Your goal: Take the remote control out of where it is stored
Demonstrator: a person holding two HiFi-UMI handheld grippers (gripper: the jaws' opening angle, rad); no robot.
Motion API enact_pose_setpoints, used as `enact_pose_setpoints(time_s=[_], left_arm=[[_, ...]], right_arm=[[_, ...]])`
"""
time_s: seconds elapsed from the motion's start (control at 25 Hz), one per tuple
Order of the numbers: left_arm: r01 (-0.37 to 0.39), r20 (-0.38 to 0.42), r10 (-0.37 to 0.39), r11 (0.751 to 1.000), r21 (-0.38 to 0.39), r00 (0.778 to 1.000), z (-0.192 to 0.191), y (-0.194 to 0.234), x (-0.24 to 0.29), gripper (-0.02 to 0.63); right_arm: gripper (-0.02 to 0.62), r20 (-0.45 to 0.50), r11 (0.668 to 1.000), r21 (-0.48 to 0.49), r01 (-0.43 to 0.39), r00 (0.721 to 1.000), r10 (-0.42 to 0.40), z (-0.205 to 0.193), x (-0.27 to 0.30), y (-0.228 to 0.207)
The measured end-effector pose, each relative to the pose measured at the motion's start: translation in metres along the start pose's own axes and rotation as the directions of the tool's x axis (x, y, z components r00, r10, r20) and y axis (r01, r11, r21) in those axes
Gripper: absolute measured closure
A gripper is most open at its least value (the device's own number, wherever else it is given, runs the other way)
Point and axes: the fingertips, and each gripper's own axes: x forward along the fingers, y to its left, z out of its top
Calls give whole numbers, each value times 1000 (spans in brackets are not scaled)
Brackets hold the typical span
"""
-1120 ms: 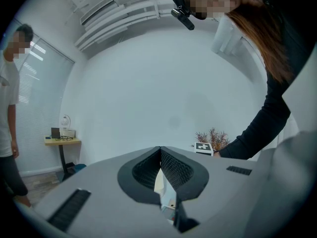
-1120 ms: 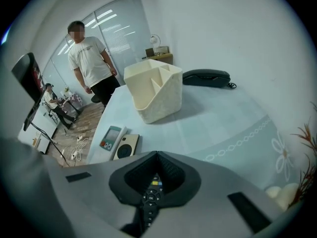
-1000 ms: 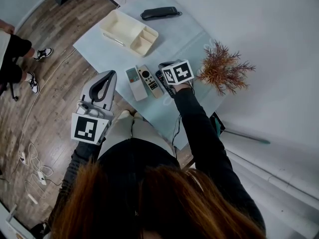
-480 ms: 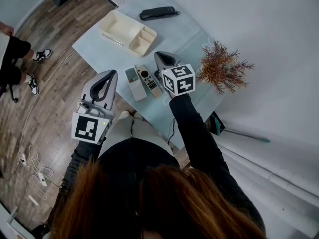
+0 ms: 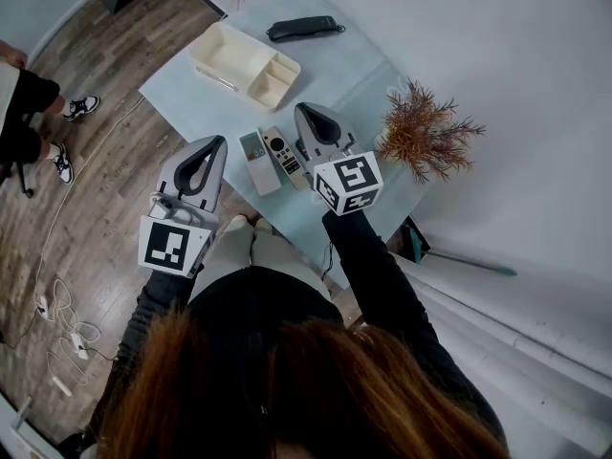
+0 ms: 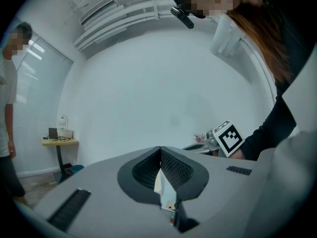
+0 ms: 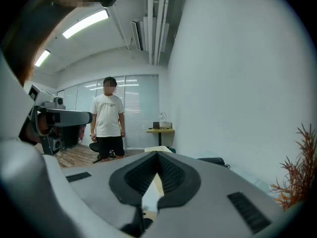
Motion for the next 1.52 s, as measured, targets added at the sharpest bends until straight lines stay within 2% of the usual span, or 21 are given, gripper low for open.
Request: enact_pose_setpoints(time_s=[0.44, 0.64, 1.52], left_arm=[[19, 25, -19, 1000, 4, 1000, 8, -8, 7, 597], [18, 33, -18, 1000, 5, 999, 11, -11, 7, 597], [33, 51, -34, 999, 21, 998, 19, -19, 3, 597]], right_arm=[[580, 108, 1000, -28, -6, 994, 9, 36, -40, 47], [580, 140, 1000, 15, -15, 990, 13, 48, -50, 54], [581, 161, 1000, 12, 15, 987, -17, 63, -62, 58]])
